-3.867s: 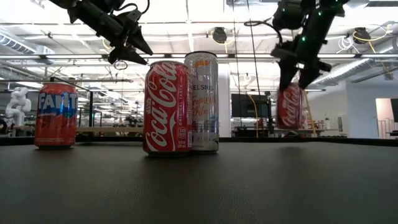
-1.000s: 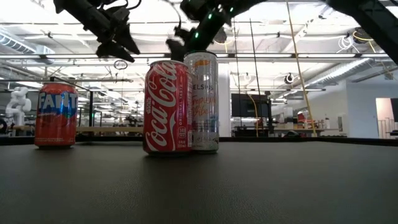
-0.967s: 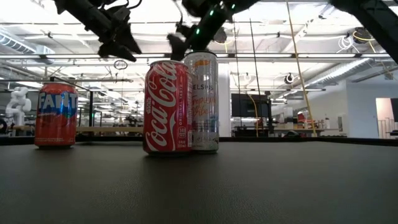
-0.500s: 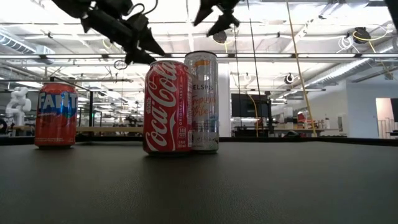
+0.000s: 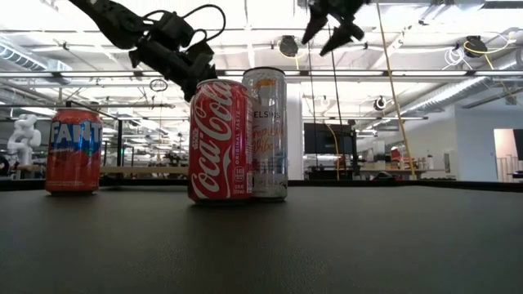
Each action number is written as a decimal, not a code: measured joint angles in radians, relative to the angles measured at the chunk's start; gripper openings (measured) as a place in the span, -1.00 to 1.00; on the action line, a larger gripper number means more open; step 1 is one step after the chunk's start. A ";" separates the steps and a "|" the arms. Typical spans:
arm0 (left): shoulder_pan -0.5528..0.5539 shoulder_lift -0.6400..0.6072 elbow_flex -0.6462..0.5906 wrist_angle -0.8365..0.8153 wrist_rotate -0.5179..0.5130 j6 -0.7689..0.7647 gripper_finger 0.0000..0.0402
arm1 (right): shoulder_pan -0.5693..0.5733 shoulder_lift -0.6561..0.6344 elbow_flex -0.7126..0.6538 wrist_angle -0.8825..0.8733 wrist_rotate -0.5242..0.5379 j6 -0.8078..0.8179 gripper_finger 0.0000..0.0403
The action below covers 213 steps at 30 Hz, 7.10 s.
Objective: Place canned beverage on shelf
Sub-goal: Put the top red white soda can on the shelf, then put the bottom white yellow soda can on the shelf
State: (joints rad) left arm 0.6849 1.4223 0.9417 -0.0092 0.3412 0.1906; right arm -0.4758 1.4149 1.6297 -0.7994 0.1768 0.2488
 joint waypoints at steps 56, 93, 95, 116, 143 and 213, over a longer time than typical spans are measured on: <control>0.051 0.350 0.147 0.292 -0.111 0.002 0.43 | -0.029 -0.149 -0.291 0.186 -0.043 0.060 0.68; 0.003 0.019 0.174 0.051 -0.114 -0.081 0.87 | -0.002 -0.149 -0.291 0.189 -0.075 0.151 0.68; -0.027 -0.057 0.174 -0.035 -0.115 -0.081 0.85 | 0.030 -0.149 -0.291 0.190 -0.074 0.168 0.68; -0.524 -0.331 0.161 -0.515 -0.257 -0.314 0.58 | 0.616 -0.047 -0.290 0.045 0.135 0.684 0.58; -0.827 -0.194 0.159 -0.299 -0.453 -0.604 0.58 | 1.150 -0.013 -0.138 -0.324 -0.092 0.718 0.50; -0.914 -0.033 0.161 0.007 -0.500 -0.543 0.82 | 0.934 0.076 -0.087 -0.210 0.140 0.660 0.20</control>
State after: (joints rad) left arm -0.2290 1.3891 1.1030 -0.0023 -0.1587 -0.3527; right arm 0.4578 1.4910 1.5425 -1.0092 0.3168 0.9084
